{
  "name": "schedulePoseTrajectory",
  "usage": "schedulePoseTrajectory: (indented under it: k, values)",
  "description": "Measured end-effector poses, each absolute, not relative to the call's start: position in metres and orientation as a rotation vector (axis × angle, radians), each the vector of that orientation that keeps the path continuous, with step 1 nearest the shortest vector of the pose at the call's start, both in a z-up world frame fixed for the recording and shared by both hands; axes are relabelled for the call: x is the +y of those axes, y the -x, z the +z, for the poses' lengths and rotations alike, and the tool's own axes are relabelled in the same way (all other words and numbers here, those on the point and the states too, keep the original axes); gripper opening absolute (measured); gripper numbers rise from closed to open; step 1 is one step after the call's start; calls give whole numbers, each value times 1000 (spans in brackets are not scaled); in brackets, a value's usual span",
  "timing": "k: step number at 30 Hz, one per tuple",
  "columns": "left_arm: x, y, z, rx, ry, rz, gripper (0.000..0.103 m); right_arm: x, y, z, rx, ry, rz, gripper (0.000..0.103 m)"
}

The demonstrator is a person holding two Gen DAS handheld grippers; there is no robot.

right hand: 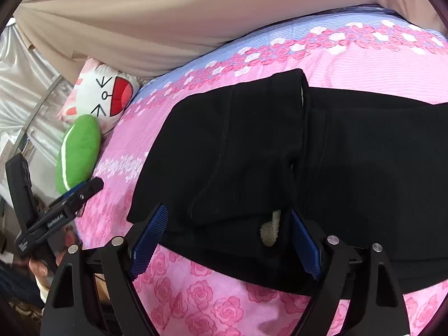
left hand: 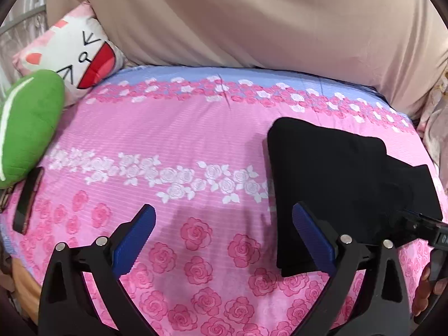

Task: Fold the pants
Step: 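Fold the trouser bundle over with the right gripper toward the left gripper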

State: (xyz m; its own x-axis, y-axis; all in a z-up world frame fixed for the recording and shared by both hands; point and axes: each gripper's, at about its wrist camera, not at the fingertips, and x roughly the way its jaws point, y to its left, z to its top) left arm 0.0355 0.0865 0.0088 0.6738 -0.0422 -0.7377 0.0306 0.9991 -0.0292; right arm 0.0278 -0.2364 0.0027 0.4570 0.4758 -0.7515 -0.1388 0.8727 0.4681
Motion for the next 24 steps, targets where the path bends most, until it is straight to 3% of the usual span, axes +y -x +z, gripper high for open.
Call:
schedulePoseTrajectory:
  k: [1,2,3,6,11,16,19,24]
  values:
    - [85,-34,7,835,16,-52,96,-238,-29,2,1030,-379,384,65]
    - [84,-35,5,839,17,-65,96,-239,-32,2,1033,-393,391,40]
    - [82,-35,3,844,18,-76,96,-237,-38,2,1046,-410,403,26]
    - [77,-35,-2,861,23,-90,96,-225,-50,7,1038,-380,418,17]
    - [83,-36,7,866,75,-102,96,-216,-51,64,885,-297,428,14]
    - [74,-31,24,816,69,-123,97,-287,1,128,697,-251,288,13]
    - [54,-36,17,839,53,-158,98,-347,27,108,728,-274,111,14]
    - [4,-49,-9,922,36,-241,98,-418,30,7,887,-425,-26,17]
